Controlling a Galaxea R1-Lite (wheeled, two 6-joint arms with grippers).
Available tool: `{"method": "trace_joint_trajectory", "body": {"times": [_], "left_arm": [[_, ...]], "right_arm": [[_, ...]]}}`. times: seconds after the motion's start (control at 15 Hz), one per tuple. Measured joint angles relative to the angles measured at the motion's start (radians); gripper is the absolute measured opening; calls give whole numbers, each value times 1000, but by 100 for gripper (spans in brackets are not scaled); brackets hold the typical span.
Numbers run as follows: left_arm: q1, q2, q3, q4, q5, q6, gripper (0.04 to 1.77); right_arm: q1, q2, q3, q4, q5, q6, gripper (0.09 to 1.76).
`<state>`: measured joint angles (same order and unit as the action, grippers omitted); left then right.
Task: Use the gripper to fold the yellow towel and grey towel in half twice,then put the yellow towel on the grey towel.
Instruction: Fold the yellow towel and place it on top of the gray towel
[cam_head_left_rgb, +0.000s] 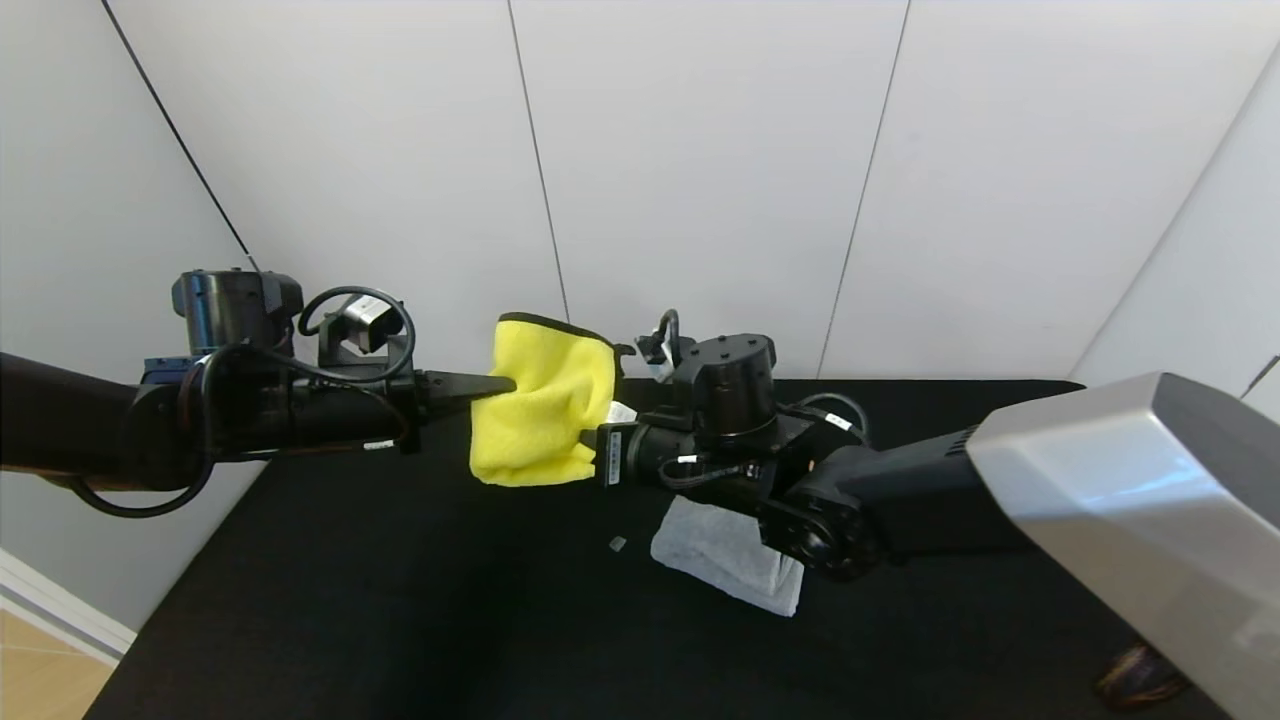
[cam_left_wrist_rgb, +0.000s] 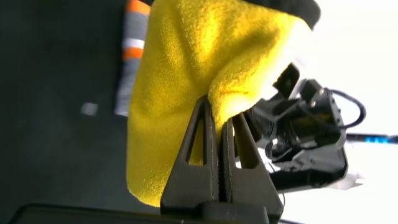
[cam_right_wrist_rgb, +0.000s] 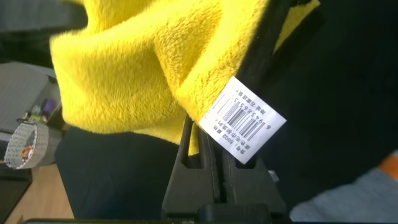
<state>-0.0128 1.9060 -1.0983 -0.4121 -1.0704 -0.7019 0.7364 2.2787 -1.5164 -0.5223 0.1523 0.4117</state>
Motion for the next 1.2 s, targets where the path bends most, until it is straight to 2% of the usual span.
{"method": "trace_joint_trajectory", "body": {"times": [0.2,0.33,0.6,1.2], "left_arm": [[-94,5,-15,-4,6,0,14],[-132,26,-38,-7,11,2,14],[-161,82,-92,-10,13,4,14],[-237,219,-211,-9,38,6,14]], "right_arm": [[-38,-87,144,-89,0,0,15],[-70,-137,239,-130,0,0,15],[-127,-204,373,-200,2,0,15],[-181,-236,570,-341,1,4,15]]}}
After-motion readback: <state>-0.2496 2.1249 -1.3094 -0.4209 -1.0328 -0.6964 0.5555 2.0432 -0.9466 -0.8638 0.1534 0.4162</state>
